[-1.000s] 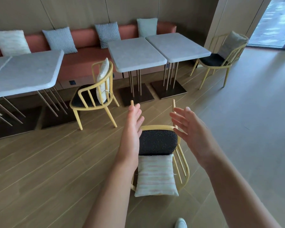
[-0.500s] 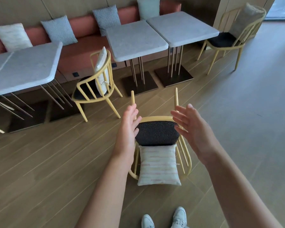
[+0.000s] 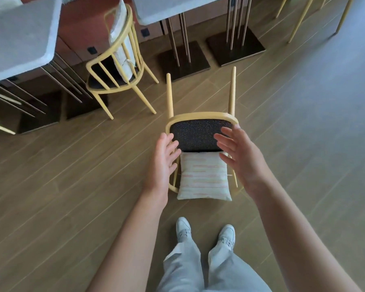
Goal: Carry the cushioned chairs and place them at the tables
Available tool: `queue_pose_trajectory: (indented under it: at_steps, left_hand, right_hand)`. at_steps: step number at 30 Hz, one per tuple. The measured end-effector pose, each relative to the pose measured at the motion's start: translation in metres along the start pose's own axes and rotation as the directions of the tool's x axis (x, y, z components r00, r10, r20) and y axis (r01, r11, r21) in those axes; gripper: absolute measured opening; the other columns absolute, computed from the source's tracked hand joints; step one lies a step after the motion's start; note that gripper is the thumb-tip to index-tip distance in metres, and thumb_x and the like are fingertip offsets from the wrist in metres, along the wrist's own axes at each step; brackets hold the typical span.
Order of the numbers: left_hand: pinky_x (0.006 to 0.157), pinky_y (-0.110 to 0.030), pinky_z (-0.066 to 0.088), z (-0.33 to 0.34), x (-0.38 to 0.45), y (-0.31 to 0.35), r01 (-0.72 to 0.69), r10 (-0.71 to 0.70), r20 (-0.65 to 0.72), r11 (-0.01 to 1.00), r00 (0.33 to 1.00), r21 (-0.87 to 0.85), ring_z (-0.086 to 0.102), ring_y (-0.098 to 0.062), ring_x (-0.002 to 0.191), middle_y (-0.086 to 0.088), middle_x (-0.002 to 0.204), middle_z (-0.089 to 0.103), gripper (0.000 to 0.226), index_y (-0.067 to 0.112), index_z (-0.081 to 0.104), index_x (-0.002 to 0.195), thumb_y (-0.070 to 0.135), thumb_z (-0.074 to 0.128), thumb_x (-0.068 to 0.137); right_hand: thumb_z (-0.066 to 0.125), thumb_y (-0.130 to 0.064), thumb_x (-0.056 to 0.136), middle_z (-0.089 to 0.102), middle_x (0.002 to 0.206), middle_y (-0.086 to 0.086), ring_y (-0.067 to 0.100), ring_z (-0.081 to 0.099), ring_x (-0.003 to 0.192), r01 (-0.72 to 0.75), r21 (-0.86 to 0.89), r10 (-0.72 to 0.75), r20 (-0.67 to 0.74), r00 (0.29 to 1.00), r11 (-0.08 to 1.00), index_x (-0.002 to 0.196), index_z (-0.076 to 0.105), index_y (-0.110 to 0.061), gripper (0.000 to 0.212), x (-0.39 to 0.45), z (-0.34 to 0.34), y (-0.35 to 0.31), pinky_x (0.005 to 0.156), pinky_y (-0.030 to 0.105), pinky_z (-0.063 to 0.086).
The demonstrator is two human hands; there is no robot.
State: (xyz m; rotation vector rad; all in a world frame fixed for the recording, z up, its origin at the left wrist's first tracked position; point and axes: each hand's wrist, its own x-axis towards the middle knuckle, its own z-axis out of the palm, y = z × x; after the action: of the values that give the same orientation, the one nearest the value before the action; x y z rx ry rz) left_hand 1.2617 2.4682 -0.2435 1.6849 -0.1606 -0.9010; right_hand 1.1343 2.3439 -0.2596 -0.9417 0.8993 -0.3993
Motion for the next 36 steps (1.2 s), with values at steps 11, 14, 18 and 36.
queue_pose_trajectory:
  at_steps: [11, 14, 18, 36]
  left_hand:
    - [0.113, -0.044, 0.04, 0.019, 0.073, -0.079, 0.211, -0.212, 0.03, 0.977, 0.977, 0.041, 0.063, -0.008, 0.116, 0.004, 0.14, 0.06, 0.052, 0.03, 0.053, 0.142, 0.058, 0.031, 0.104]
    - [0.113, -0.044, 0.039, 0.026, 0.092, -0.103, 0.241, -0.243, 0.042, 0.97, 0.969, 0.044, 0.063, -0.009, 0.116, 0.003, 0.14, 0.06, 0.053, 0.029, 0.053, 0.142, 0.057, 0.03, 0.104]
    - [0.113, -0.044, 0.039, 0.026, 0.118, -0.142, 0.281, -0.282, 0.046, 0.959, 0.958, 0.045, 0.062, -0.01, 0.117, 0.002, 0.14, 0.06, 0.054, 0.028, 0.052, 0.142, 0.058, 0.027, 0.104]
    - [0.109, -0.042, 0.037, 0.013, 0.241, -0.329, 0.443, -0.447, 0.032, 0.891, 0.894, 0.097, 0.057, -0.021, 0.126, -0.002, 0.136, 0.06, 0.061, 0.022, 0.054, 0.14, 0.059, 0.02, 0.105]
  right_hand:
    - [0.049, -0.067, 0.078, 0.064, 0.133, -0.006, 0.01, 0.055, 0.126, -0.154, 0.008, 0.153, -0.177, 0.972, 0.988, 0.143, 0.052, -0.022, 0.079, 0.059, -0.026, 0.088, 0.11, 0.036, 0.041]
    - [0.048, -0.059, 0.095, 0.063, 0.134, -0.005, 0.011, 0.055, 0.126, -0.166, 0.013, 0.165, -0.212, 0.963, 0.986, 0.143, 0.052, -0.021, 0.061, 0.072, -0.033, 0.12, 0.113, 0.039, 0.039]
    - [0.045, -0.047, 0.102, 0.066, 0.13, -0.004, 0.014, 0.057, 0.125, -0.202, 0.035, 0.204, -0.268, 0.942, 0.979, 0.14, 0.055, -0.02, 0.048, 0.095, -0.04, 0.167, 0.111, 0.04, 0.041]
    - [0.045, -0.048, 0.102, 0.067, 0.123, -0.009, 0.002, 0.059, 0.114, -0.338, -0.042, 0.308, -0.321, 0.896, 0.94, 0.12, 0.062, -0.029, 0.03, 0.196, -0.071, 0.344, 0.103, 0.032, 0.044]
